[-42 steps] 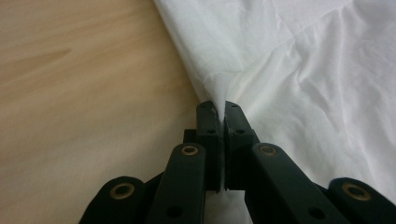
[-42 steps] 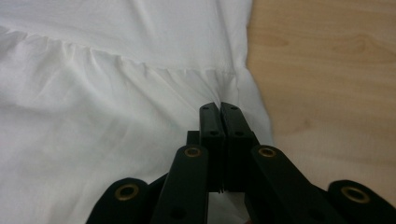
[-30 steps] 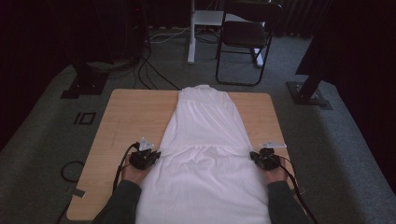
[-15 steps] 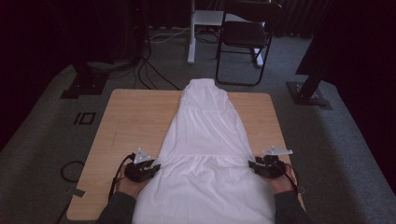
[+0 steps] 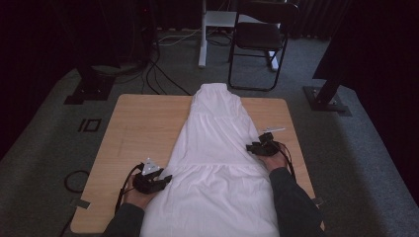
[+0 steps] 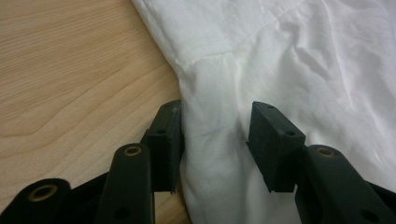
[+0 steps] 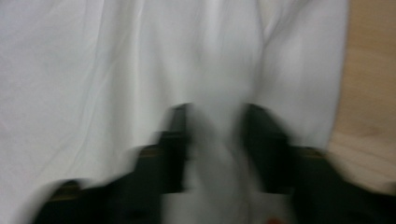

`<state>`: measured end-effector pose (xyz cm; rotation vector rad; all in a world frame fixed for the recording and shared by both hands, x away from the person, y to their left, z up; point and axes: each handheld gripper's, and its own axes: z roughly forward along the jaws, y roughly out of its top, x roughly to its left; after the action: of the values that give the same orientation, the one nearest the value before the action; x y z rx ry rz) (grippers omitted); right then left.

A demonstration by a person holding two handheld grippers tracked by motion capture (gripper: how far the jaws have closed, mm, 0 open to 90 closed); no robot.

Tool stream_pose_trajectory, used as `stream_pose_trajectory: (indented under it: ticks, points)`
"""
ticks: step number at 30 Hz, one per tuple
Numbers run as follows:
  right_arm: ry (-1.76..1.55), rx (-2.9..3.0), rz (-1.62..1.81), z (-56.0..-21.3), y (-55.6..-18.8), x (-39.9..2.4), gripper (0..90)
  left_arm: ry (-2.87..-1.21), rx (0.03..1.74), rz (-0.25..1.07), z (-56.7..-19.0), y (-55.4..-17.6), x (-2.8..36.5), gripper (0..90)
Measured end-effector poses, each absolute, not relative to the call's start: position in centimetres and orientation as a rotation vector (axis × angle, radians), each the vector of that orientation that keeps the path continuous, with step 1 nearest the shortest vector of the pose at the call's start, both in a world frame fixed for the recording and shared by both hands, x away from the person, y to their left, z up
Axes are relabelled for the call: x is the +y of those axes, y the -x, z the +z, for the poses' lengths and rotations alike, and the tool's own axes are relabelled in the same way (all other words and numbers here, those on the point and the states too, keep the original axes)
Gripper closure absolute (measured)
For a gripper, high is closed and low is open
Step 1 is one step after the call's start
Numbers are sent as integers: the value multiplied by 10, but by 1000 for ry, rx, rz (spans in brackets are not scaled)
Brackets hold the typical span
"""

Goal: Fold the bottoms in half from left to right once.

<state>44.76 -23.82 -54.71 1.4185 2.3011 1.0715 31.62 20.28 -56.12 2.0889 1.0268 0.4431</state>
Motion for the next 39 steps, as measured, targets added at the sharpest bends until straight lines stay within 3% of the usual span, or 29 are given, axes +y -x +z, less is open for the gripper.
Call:
stream_pose_trajectory:
  ticks: [1,2,7,16,23,28,30,33,37,39]
  points:
    - [-1412,2291,1064,-546,-446,-239,866,-2092,1025,447,-561,-316,202,541]
    - [-1389,2249,1059,-542,-442,-239,890,-2093,1023,446,-561,-316,202,538]
    - [-1304,1953,1045,-511,-412,-261,897,-2103,1003,450,-562,-314,202,532]
    - [-1411,2053,949,-556,-420,-270,892,-2018,1045,352,-553,-323,210,499]
    - [-1408,2073,932,-560,-421,-268,890,-1982,1063,410,-519,-381,189,458]
    - [-1430,2068,955,-561,-422,-270,891,-2018,1094,414,-523,-422,156,434]
    - [-1427,2068,954,-561,-422,-270,892,-2064,1090,503,-532,-431,142,424]
    - [-1428,2059,948,-561,-421,-268,893,-2140,1132,532,-548,-438,132,472]
    - [-1423,2067,953,-561,-420,-267,893,-2117,1107,513,-551,-429,138,789]
    - [-1433,2077,978,-561,-417,-266,893,-2131,1090,536,-552,-418,142,863]
